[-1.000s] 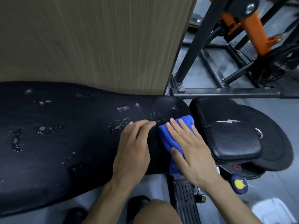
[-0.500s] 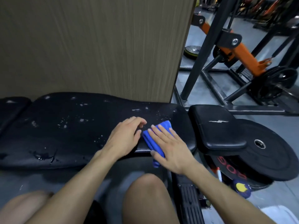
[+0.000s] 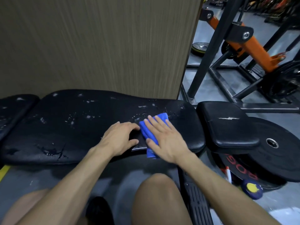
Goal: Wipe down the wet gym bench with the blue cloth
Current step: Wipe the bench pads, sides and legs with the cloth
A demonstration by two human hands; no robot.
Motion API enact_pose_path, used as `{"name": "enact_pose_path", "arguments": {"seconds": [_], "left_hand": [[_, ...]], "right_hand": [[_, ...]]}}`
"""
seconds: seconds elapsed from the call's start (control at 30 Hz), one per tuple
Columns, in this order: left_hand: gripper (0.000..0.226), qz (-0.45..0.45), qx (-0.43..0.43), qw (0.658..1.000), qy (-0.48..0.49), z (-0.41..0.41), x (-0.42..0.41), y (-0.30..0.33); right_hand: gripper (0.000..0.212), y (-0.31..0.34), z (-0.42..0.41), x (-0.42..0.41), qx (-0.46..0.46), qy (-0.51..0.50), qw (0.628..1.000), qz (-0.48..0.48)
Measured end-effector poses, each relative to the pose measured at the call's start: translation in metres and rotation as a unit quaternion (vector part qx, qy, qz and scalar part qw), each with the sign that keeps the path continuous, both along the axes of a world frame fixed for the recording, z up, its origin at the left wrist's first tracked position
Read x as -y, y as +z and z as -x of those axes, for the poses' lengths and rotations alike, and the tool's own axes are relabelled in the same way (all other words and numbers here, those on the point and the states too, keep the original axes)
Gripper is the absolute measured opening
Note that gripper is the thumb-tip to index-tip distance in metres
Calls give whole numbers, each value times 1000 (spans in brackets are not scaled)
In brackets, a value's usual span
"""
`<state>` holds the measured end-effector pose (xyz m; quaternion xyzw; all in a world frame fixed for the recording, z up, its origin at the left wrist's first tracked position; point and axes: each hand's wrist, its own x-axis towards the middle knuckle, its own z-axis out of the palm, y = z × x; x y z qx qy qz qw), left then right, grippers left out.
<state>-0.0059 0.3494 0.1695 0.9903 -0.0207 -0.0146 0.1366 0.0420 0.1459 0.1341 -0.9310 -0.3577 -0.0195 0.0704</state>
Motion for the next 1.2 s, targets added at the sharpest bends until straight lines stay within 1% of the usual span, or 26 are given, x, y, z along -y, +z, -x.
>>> {"name": "enact_pose_path", "arguments": {"seconds": [0.07,0.13,0.17,0.2,0.3,0.33,0.37,0.4,0.43,0.5,0.53,0.57,0.6,0.67,0.7,0.73,0.77,0.8,0.87,0.93,0.97,1.0,1.03,1.1,1.2], "left_hand": [[56,11,-1,1000,8,0,0,-1],[57,21,0,1000,13,0,1,-2],[56,23,3,1000,15,0,1,-2],[55,22,5,1000,15,0,1,-2],[54,13,16,1000,10,1,0,-4],[55,14,17,1000,10,1,-1,-4],[55,20,15,1000,11,1,-1,-3],[55,29,14,999,12,1,-2,-3],[55,38,13,999,14,1,-4,-3],[54,49,14,999,15,4,-5,-4],[54,52,20,998,16,4,-6,-5],[54,53,26,998,19,4,-6,-5],[53,50,27,998,20,3,-6,-4],[52,35,28,999,14,0,-4,-2],[50,30,34,999,12,-2,-4,-1],[49,28,38,999,12,-5,-3,-1],[48,30,38,999,17,-6,-3,0],[47,32,39,999,21,-8,-3,-1],[46,32,40,998,23,-8,-4,-2],[45,29,40,999,18,-6,-4,-3],[45,28,41,999,17,-6,-5,-3],[46,27,40,999,17,-7,-6,-3],[46,27,36,999,17,-8,-7,-3],[47,25,31,999,19,-14,-7,-1],[48,24,22,999,21,-23,-5,0]], "right_hand": [[80,1,-28,34,0,-73,997,-7],[83,4,-40,48,-24,-174,984,4],[84,5,-33,41,-21,-186,982,12],[83,3,-20,31,-6,-159,987,10],[75,-1,26,18,9,14,1000,6],[75,0,22,26,2,45,999,9],[74,1,8,36,-6,43,999,4],[75,2,-11,46,-13,8,1000,-6],[76,4,-33,53,-21,-51,998,-11],[73,8,-71,59,-55,-201,978,-7],[72,7,-81,52,-55,-251,966,0],[73,6,-81,39,-44,-265,963,15],[75,5,-73,22,-29,-244,969,26],[80,4,-38,-2,-7,-122,992,11],[80,3,-22,-3,-10,-58,998,3],[78,3,-16,4,-19,-15,1000,-4],[77,6,-24,14,-31,2,999,-15],[78,6,-40,26,-33,-15,999,-19],[79,3,-84,50,-33,-122,992,-18],[73,5,-124,58,-53,-227,972,-14],[72,5,-139,52,-57,-250,966,-8],[71,6,-148,39,-58,-253,966,0],[71,7,-152,24,-59,-238,969,8],[71,8,-142,-7,-50,-169,984,16],[70,8,-100,-16,-35,-3,999,3]]}}
